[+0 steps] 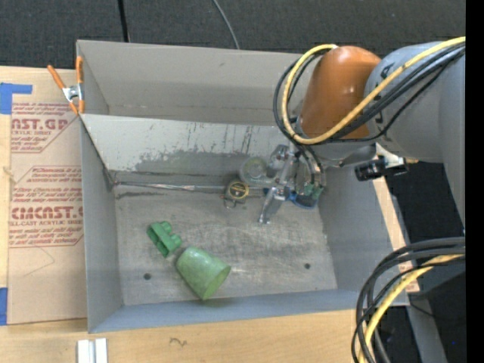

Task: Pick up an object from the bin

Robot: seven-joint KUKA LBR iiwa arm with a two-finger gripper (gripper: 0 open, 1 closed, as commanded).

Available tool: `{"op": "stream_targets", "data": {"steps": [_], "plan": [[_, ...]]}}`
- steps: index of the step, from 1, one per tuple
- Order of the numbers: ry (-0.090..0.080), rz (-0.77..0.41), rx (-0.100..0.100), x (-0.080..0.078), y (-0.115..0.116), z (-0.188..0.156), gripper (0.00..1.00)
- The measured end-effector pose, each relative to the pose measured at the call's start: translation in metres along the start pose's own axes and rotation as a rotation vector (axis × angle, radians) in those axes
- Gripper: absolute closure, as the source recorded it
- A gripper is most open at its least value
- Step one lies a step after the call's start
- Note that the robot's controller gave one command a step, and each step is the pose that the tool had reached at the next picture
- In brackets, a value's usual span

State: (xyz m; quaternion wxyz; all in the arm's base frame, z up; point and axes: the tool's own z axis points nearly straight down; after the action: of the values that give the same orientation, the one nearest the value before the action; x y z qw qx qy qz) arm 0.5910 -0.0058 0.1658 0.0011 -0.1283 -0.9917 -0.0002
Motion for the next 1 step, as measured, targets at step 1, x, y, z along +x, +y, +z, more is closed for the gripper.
{"op": "stream_targets", "data": {"steps": [1], "plan": [[-0.017, 0.177, -0.002, 0.0007, 0.0242, 0.0883, 0.00]]}}
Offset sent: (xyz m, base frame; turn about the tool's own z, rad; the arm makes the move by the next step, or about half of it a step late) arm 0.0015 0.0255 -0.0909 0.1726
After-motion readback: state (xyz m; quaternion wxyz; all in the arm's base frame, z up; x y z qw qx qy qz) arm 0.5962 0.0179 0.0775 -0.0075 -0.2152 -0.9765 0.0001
